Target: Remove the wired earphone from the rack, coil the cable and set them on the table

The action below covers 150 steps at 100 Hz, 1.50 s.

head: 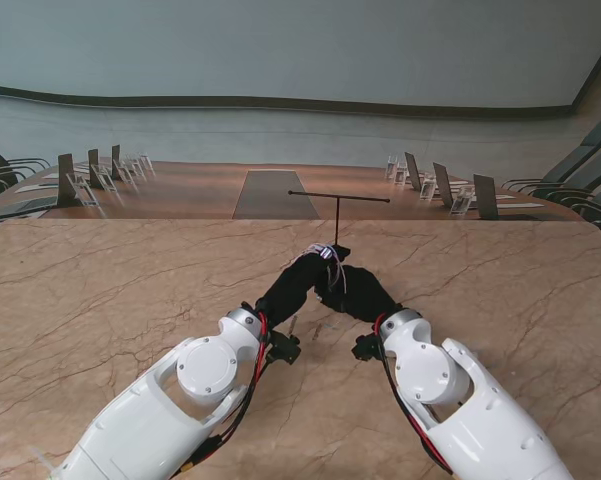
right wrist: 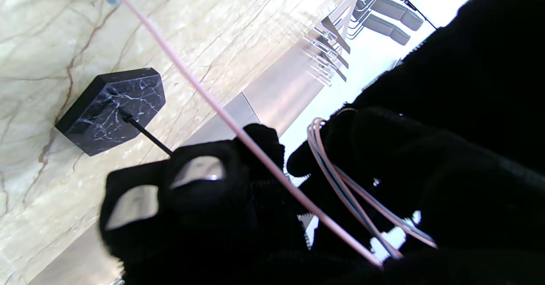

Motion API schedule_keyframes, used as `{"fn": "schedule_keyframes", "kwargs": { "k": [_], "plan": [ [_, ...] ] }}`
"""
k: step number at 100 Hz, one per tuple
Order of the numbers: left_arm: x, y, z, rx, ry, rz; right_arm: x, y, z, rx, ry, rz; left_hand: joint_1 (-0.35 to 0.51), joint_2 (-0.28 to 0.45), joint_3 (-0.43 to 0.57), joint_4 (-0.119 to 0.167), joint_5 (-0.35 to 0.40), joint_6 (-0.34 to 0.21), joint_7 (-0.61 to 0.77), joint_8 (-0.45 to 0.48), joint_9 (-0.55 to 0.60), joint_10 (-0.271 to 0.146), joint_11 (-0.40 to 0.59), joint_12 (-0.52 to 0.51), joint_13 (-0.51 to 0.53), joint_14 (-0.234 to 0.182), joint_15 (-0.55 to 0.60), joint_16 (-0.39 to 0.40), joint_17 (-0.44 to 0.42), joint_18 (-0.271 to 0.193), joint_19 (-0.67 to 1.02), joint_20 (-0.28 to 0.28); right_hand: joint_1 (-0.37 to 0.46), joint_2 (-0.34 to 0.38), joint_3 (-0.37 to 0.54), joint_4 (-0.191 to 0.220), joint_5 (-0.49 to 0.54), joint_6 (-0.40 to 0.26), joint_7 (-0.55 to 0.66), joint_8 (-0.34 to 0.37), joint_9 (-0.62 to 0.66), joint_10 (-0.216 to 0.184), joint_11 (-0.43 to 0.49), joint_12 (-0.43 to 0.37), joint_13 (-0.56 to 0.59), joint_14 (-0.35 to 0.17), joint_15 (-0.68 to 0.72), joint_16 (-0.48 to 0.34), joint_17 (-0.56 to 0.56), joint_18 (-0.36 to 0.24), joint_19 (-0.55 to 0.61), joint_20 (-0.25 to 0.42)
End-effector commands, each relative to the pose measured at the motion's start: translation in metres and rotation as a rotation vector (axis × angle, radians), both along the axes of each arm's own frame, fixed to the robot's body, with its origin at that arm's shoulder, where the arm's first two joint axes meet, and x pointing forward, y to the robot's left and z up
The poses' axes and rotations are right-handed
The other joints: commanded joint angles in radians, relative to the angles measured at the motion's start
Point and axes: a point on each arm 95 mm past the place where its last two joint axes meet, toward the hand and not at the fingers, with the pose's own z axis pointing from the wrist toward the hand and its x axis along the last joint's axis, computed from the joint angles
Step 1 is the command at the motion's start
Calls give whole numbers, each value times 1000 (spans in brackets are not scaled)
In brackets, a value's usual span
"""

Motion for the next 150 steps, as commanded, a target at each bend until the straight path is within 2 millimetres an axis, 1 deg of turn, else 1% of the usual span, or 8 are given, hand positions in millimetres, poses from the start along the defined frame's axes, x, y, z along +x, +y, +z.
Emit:
{"fn": "schedule_keyframes", "kwargs": {
  "k": [1,46,69,88,105,118,134,150],
  "plan": [
    [-3,-3,3,-11,0,-12,2,-2,-4,-5,4,-17,3,-4,-16,10,15,-25,33,5,11,-30,28,10,-4,4,4,-1,-6,-21,33,22,66,-7,110,-24,71,-73,84,49,37,107,53,-4,42,127,98,8,62,-67,144,-58],
    [-4,2,2,-2,12,-3,15,-29,2,-21,-57,-99,2,-4,-17,9,36,-26,31,4,65,1,62,46,31,66,107,69,12,40,204,106,64,-6,113,-28,73,-71,86,47,40,106,56,-4,47,124,100,5,70,-68,148,-63],
    [-5,0,-2,18,35,-16,16,-32,7,-8,-79,-108,2,-3,-16,10,49,-28,31,11,97,25,86,95,40,105,178,134,14,81,304,184,63,-5,111,-31,71,-71,87,46,40,106,56,-3,47,124,100,4,70,-68,149,-66],
    [-5,1,-5,36,41,-9,9,-30,16,16,-97,-92,5,0,-16,11,47,-30,29,13,88,19,80,99,30,91,172,134,1,76,289,183,58,-11,114,-29,71,-71,86,45,40,105,54,-3,44,127,98,3,68,-68,149,-68],
    [-4,1,-9,62,58,-8,0,-29,25,17,-118,-91,16,-2,-14,11,43,-29,26,15,75,14,71,98,21,80,152,126,-9,70,268,179,55,-36,128,-29,97,-76,62,15,8,108,46,-9,11,127,87,3,40,-62,134,-72],
    [-5,1,-10,77,64,-13,-2,-33,30,14,-142,-103,22,2,-15,11,55,-25,34,23,83,21,88,114,30,89,169,143,-7,77,272,191,53,-42,139,-33,106,-72,59,8,1,109,54,-12,6,123,90,7,35,-65,130,-69],
    [-6,3,-10,98,61,-10,2,-41,36,4,-169,-125,28,0,-16,12,80,-24,155,125,120,45,189,261,51,129,306,293,-8,123,374,288,56,-44,151,-36,110,-59,66,10,9,108,57,-17,14,124,91,8,35,-66,130,-66],
    [-6,4,-11,109,57,-1,8,-49,39,0,-189,-137,32,0,-16,11,60,-14,302,219,144,54,255,351,67,145,386,379,-11,138,441,336,58,-45,154,-39,111,-54,68,12,9,108,59,-20,12,126,90,8,35,-67,129,-65]
  ]
}}
